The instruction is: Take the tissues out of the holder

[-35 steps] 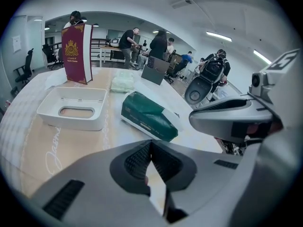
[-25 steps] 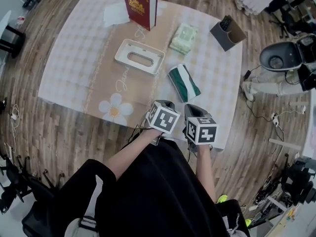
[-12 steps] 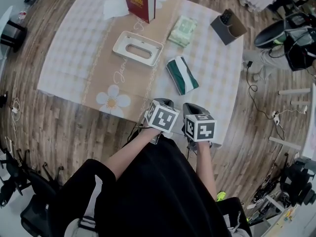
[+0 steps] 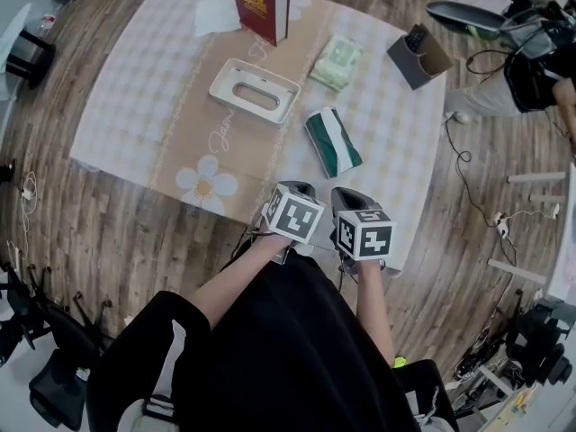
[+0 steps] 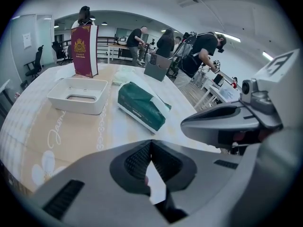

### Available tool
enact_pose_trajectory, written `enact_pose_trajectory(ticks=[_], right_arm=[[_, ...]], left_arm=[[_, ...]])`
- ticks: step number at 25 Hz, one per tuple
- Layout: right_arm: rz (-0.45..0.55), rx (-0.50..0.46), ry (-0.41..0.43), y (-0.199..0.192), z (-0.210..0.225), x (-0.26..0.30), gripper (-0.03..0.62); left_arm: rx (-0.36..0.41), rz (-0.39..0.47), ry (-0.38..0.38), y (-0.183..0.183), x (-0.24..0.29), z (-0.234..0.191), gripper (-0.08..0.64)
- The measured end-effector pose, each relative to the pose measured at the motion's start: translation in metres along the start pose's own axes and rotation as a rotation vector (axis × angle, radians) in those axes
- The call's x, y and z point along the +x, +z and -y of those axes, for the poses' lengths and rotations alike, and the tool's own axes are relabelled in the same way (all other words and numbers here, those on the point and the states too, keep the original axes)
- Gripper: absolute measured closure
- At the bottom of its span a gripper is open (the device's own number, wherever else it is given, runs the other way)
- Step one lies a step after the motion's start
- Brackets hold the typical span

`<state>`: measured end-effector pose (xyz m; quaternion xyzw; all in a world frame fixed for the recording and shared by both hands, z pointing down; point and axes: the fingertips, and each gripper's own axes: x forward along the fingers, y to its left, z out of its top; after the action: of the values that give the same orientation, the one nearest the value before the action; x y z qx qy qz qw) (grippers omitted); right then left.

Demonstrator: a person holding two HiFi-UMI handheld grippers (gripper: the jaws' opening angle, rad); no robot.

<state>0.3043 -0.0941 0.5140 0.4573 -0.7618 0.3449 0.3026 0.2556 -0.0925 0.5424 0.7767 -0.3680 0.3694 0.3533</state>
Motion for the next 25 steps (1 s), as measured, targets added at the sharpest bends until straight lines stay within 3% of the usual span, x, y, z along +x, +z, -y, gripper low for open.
enact_pose_trajectory(ticks=[25], right_arm=[[-0.001,-0.020,-0.012,0.012,0.004,0.001,0.578]], left_arm=[[0.022,0.018,-0.003,0.015,0.000,-0.002,0.552]])
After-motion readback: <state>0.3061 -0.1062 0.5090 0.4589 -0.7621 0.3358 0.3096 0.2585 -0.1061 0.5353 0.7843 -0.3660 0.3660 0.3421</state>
